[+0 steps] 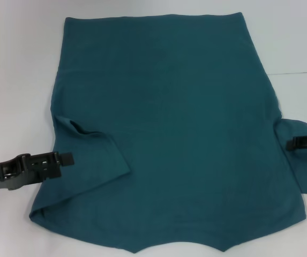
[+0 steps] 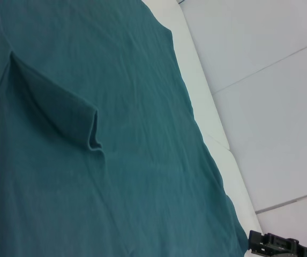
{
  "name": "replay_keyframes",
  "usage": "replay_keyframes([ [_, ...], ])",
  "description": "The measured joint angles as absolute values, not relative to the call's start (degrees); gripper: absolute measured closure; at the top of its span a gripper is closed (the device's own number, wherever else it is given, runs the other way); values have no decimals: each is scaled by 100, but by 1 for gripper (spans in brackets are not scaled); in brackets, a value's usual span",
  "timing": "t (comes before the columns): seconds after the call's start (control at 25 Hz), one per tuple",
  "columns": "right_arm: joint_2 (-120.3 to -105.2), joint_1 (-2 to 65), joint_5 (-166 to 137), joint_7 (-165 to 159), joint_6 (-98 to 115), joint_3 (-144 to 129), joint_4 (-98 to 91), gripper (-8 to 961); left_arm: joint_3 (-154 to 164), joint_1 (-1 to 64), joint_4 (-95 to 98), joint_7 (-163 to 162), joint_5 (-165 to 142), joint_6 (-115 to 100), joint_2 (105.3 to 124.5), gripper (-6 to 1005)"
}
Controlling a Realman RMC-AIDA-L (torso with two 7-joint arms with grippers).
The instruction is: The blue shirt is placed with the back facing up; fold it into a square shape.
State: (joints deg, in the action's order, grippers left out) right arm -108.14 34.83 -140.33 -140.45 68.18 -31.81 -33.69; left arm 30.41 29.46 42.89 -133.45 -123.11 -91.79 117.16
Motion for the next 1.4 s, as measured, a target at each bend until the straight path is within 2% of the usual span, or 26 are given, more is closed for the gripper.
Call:
replay_keyframes([
  [0.2, -10812, 3473, -14117, -14037, 6741, -3146, -3389, 175, 3041, 2967, 4289, -13383, -12321, -9175, 11716, 263],
  [0.6, -10965, 3619, -14099, -13965, 6512, -3170, -3336, 184, 3041, 2966, 4289, -13404, -12308, -9175, 11724, 264],
  [1.4, -10904, 3529, -14154, -14007, 6643, -3181, -3337, 204, 3041, 2951, 4289, -13473, -12313, -9176, 11720, 263],
])
